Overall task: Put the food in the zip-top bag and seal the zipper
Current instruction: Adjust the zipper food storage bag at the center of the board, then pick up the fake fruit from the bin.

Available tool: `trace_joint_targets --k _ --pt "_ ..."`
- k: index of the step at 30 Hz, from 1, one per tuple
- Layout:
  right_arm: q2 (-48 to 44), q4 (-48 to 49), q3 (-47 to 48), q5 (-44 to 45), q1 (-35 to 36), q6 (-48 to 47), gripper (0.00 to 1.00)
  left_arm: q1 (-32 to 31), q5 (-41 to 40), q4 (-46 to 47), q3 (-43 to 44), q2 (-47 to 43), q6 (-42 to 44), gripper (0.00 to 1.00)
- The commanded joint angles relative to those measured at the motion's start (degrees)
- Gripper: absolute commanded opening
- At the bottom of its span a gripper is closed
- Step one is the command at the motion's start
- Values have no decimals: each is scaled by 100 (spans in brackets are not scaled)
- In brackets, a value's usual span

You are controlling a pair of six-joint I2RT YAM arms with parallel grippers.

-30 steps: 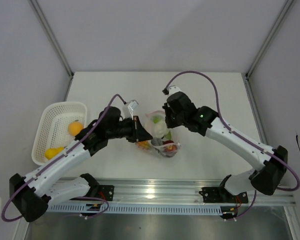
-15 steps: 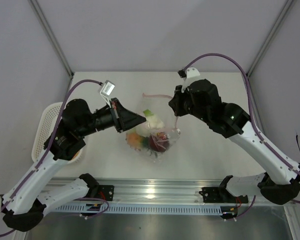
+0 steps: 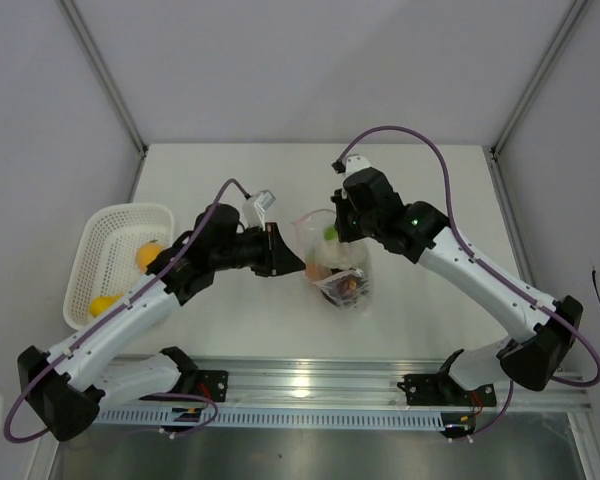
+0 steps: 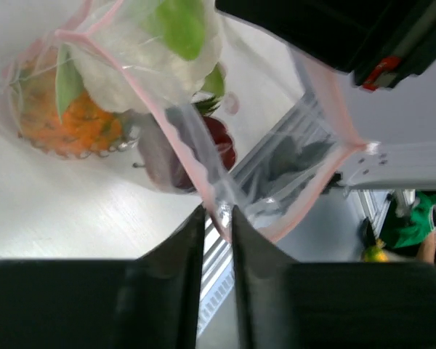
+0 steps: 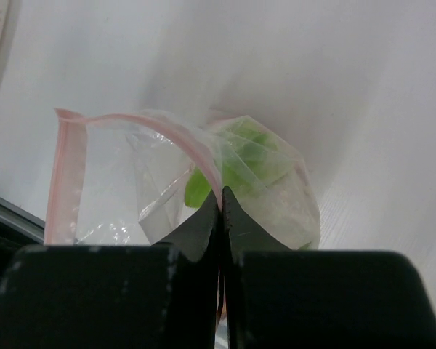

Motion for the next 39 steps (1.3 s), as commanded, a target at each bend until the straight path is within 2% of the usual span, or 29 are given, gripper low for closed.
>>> trace_joint_targets --k 1,2,5,6,7,11,14,20,24,29,32,39 --pt "-242 201 403 126 -34 -167 0 91 -352 -14 539 -531 259 28" --pt "-242 192 412 117 -51 -176 0 125 -631 -76 661 -627 303 42" --pt "-224 201 439 64 -78 -194 0 222 -1124 -313 759 -1040 427 71" --pt "-207 201 439 38 -95 -185 0 327 -1231 -401 759 -1146 444 89" --pt "-180 210 430 12 -95 -194 0 398 -1336 -437 742 -1408 462 98" --pt "-101 254 439 -76 -122 -203 0 775 -1943 -901 628 -1894 480 99" --pt "-57 306 526 -173 -131 -229 0 1555 -2225 -1699 566 -1920 269 100" --pt "-57 342 536 -331 -139 -264 0 2839 -2471 -2378 -145 -2096 189 99" --pt "-92 342 465 -384 -148 -291 0 3499 -3497 -2748 -207 -1808 136 100" --pt "-84 377 413 -568 -166 -317 0 4860 -3141 -2354 -383 -1551 348 99" --pt "-83 429 351 -683 -166 -317 0 5406 -2946 -1984 -507 -1446 304 99" --pt "-22 588 246 -982 -175 -264 0 6172 -2876 -1642 -559 -515 -232 99"
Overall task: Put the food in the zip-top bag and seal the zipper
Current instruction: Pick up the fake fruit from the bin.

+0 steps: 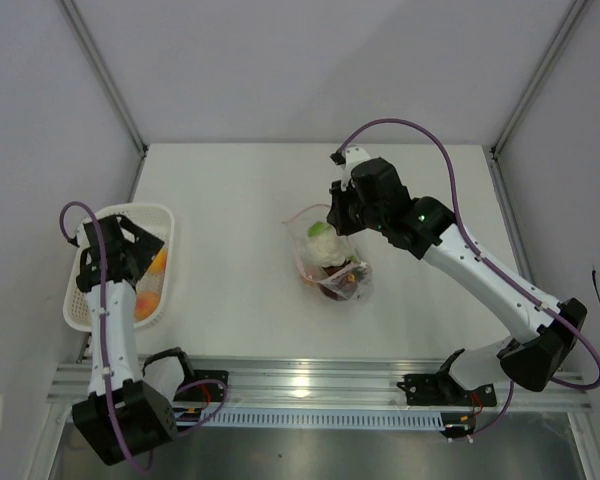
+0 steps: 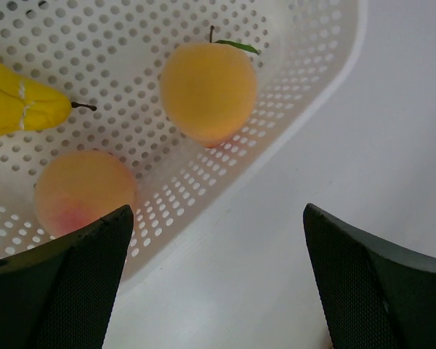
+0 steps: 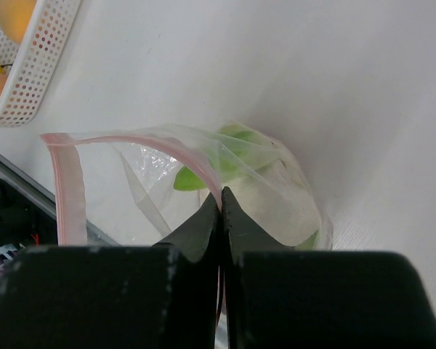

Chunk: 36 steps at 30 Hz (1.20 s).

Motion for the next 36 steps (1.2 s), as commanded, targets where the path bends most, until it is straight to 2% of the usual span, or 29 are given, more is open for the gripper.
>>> trace_joint_targets --k 1,12,19,26,36 --pt "50 304 5 -225 -26 -33 0 247 126 496 -17 353 -344 99" --pt "-55 260 -21 -164 -35 -77 0 388 -129 664 360 1969 -783 99" --pt "-38 303 -39 -190 -44 -68 0 467 -76 901 423 2699 -1003 99" --pt "-38 391 -109 -260 -61 -15 0 652 47 1042 528 3175 -1039 96" --pt "-178 313 -144 -278 -61 20 0 731 108 1183 800 3211 -766 100"
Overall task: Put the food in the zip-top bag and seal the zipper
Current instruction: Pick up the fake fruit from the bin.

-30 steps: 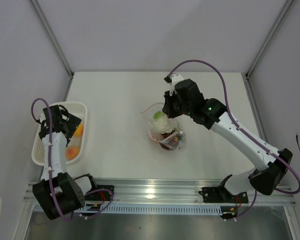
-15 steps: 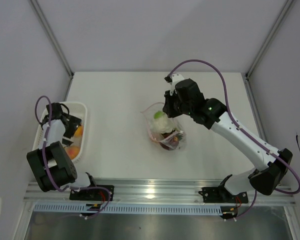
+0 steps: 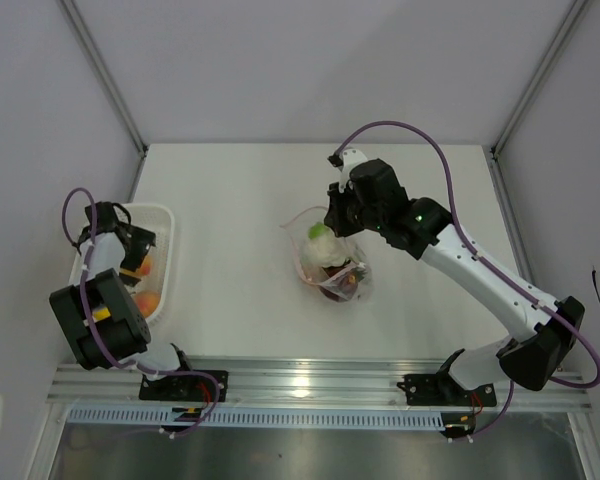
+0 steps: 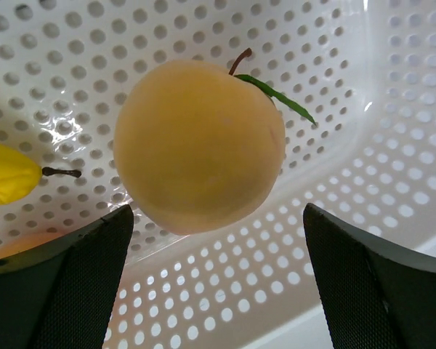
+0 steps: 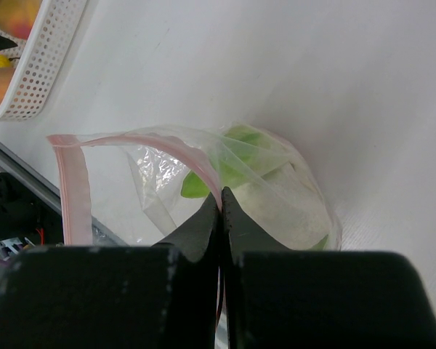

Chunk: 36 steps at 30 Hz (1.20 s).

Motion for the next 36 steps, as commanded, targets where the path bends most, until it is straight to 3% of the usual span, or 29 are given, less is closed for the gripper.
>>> trace_joint_targets --k 1,9,16,36 --pt "-235 148 -22 -23 -15 18 0 82 82 136 302 -48 111 100" --pt "-209 122 75 -31 -24 62 0 99 -331 -110 293 -198 67 100" --pt "-200 25 171 -154 -24 79 0 108 -533 -251 863 30 67 99" --pt "-68 87 294 -225 -6 264 0 55 -525 -207 1041 910 49 100"
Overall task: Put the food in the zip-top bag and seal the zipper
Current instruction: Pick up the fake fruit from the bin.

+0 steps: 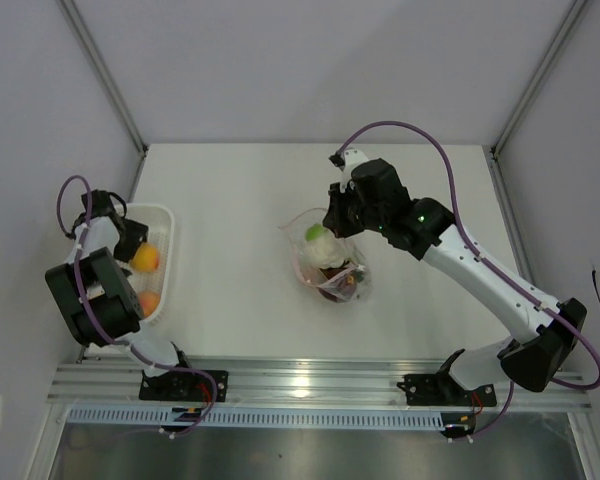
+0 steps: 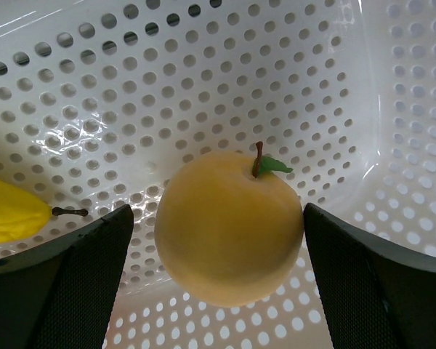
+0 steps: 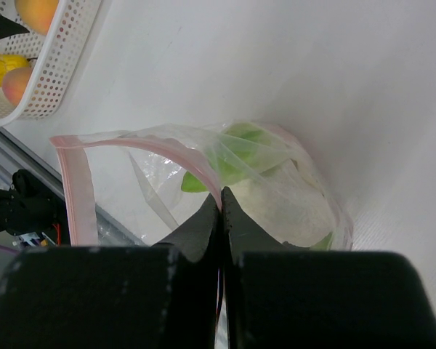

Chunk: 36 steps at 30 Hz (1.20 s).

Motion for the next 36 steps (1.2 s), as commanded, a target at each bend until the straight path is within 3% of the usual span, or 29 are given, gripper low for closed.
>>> trace_joint_targets --k 1,7,13,15,19,22,29,36 --pt "-14 128 286 -63 2 106 0 7 -61 123 96 92 21 99" --pt "30 67 391 25 108 142 0 -81 -52 106 79 294 -94 99" --pt "48 32 409 253 240 168 0 -90 26 176 8 242 -129 86" --pt "83 14 409 341 292 159 0 -90 131 298 -44 93 -85 69" --pt "136 -12 400 473 363 168 0 -90 325 387 -141 -180 -6 25" --pt "145 -12 374 561 380 177 0 -107 571 404 -211 -496 73 1" --pt "197 -91 365 746 372 159 0 -230 949 378 -624 -1857 30 1" --pt "434 -179 566 746 240 124 0 -554 2081 851 -1203 -3747 -120 1"
